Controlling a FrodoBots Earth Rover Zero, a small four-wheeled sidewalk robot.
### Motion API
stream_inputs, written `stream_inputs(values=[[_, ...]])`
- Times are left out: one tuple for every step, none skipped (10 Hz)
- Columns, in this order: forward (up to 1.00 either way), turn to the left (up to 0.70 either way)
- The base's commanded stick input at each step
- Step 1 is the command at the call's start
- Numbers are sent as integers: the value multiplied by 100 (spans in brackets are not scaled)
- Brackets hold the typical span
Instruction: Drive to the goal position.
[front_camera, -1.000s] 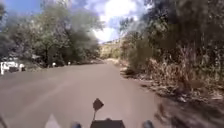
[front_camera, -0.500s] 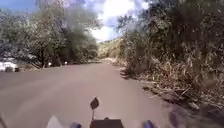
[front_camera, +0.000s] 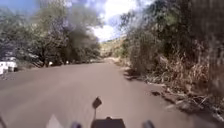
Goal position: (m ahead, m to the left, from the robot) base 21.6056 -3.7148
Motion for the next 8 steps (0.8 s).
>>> stream_inputs(values=[[70,-1],[70,-2],[70,-3],[70,-2],[70,-2],[70,0],[70,0],[70,0]])
